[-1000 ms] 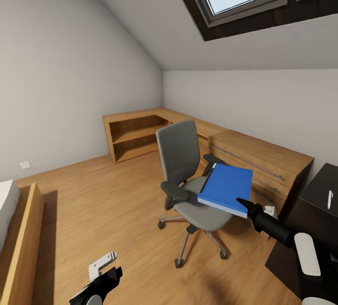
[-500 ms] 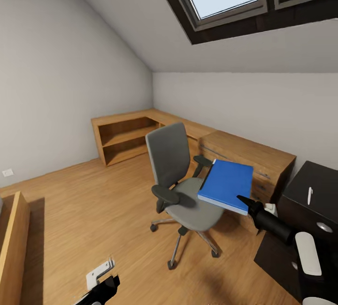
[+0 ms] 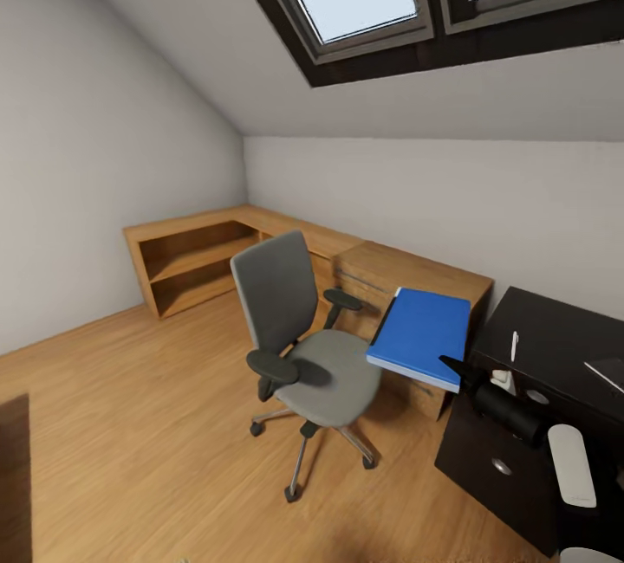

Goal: In the bedroom, organize the workspace by keeping the computer under the desk, ensuring the monitor is on the desk, placing the keyboard on the desk next to the monitor, placing the mouse on the desk next to the keyboard, moving the folder from the swivel chair onto the desk next to the mouse, stacking the notebook on top of the folder with the pen on top of the notebook, and positioning the swivel chair next to the desk.

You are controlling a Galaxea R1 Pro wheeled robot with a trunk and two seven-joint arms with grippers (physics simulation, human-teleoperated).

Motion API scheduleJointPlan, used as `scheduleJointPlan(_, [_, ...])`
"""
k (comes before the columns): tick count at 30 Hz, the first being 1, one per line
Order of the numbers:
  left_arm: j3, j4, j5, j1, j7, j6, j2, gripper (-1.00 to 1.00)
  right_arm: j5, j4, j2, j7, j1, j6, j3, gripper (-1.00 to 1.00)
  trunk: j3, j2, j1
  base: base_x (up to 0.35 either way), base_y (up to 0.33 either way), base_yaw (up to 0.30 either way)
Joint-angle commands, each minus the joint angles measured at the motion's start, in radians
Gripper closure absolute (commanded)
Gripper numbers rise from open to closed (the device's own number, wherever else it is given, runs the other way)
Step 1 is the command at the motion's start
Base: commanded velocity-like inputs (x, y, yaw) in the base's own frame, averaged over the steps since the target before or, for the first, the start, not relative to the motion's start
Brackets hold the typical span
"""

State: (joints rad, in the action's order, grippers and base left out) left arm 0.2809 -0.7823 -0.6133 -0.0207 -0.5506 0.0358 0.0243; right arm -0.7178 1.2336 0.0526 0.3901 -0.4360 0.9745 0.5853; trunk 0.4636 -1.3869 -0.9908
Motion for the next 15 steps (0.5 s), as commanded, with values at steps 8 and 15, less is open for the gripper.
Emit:
scheduleJointPlan(8, [0.01, 0.043, -0.01, -0.001, -0.002, 0.011, 0.003, -1.0, 0.008, 0.0, 0.0, 0.009, -0.001, 0.004, 0.002, 1.0, -0.024, 0.056, 0.031, 0.0, 0.0, -0.27])
scheduleJointPlan(15, [0.009, 0.07, -0.011, -0.001, -0.002, 0.012, 0.003, -1.0, 0.008, 0.0, 0.0, 0.009, -0.001, 0.006, 0.002, 1.0, -0.046, 0.105, 0.058, 0.0, 0.0, -0.27])
